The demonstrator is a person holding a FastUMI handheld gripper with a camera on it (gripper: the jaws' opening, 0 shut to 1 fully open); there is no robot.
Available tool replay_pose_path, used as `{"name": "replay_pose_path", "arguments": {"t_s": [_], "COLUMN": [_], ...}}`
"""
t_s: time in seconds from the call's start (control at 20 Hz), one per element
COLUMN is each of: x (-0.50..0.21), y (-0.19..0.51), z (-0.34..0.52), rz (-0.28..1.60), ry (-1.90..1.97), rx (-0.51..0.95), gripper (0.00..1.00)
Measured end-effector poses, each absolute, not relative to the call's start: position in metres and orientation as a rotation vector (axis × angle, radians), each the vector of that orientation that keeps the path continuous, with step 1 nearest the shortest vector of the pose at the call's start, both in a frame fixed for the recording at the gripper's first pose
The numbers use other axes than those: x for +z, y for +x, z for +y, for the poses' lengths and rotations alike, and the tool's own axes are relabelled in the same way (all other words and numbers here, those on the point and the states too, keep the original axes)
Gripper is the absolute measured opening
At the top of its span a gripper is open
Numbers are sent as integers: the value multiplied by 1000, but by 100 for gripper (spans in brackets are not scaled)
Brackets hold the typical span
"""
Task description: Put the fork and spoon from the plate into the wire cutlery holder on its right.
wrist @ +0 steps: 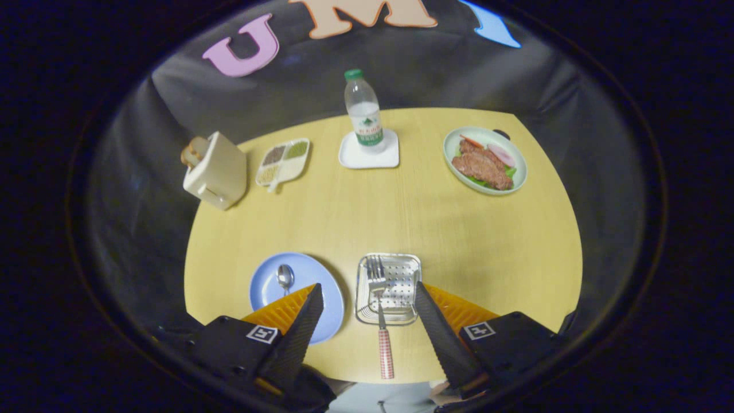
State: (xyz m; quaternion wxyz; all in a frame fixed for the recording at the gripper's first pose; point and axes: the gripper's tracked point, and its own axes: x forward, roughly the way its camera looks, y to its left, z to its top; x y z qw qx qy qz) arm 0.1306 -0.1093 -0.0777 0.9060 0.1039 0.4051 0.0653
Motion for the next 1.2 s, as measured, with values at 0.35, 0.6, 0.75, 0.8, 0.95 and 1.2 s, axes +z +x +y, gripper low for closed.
{"name": "replay_pose_path", "arguments": {"t_s": [0.35, 0.6, 0.75, 0.8, 0.95, 1.2], "x": [-20, 10, 3, -4, -31, -102], "y": [124, 98, 81, 75, 65, 53], "z": [-99, -79, -54, -45, -25, 22], "rz": [505, 288, 231, 223, 220, 303], "ry": [253, 220, 203, 202, 185, 86], "rx": [115, 77, 72, 72, 59, 92], "gripper": [100, 100, 100, 100, 100, 100]}}
